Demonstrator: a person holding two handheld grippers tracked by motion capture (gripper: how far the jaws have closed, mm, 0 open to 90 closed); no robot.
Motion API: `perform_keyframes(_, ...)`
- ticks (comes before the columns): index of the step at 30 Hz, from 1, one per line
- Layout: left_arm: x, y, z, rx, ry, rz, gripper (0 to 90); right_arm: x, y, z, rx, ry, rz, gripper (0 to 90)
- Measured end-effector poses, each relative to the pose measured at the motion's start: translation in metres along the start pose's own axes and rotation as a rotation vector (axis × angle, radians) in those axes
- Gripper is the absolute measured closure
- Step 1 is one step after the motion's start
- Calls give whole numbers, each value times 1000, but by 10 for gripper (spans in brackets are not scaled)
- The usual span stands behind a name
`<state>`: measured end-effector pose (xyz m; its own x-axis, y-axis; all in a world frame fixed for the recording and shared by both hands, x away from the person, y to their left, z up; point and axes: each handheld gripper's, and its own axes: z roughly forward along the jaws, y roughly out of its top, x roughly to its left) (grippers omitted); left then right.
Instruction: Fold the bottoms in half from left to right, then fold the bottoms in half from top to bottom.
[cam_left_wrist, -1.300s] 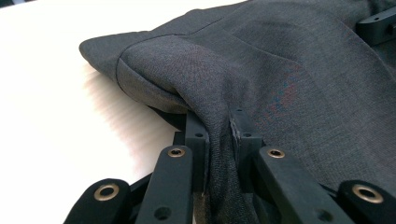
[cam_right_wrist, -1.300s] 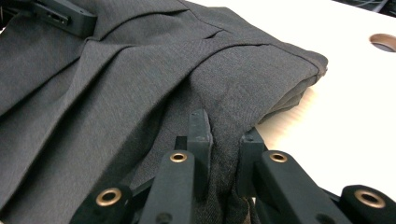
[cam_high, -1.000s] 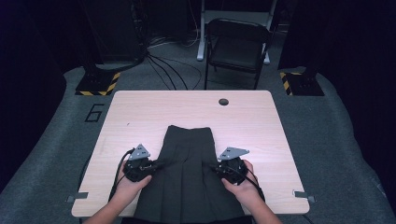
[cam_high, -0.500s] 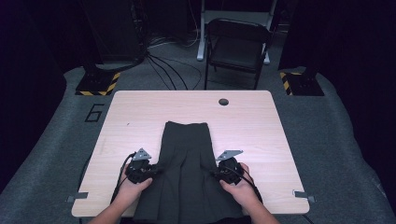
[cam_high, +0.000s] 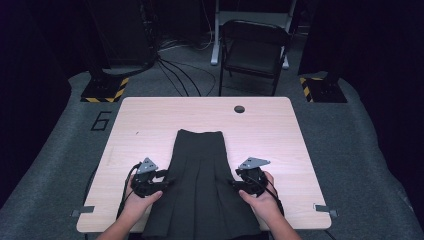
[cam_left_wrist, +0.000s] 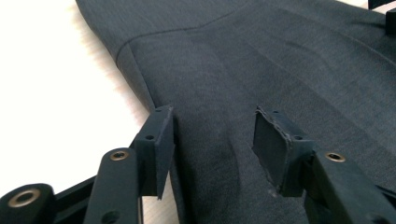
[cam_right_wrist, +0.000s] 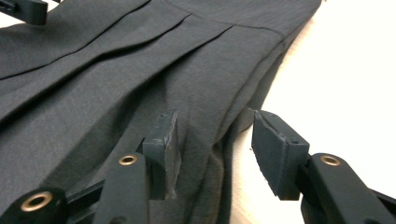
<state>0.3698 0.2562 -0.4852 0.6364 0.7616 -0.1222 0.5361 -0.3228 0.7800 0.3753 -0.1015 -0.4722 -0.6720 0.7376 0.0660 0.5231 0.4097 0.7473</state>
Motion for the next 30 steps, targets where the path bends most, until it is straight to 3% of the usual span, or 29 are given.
perform_keyframes(4,1,1,1,-9,8,-11,454,-4,1,0,-20,-2,-4,470)
perform_keyframes(6,3,4,1,-10,9,14,455,-5,2,1,-25,-1,2,462)
perform_keyframes(13,9,18,5,-15,7,14,439,-10,10,7,-39,25,18,454)
perform_keyframes(20,12,31,10,-20,8,8,451,-10,22,17,-68,10,-28,449)
perform_keyframes(26,13,33,17,-21,12,-8,452,-11,31,24,-43,1,-53,458)
perform_keyframes(30,15,36,20,-13,21,-3,452,-15,38,26,-54,-3,-41,451)
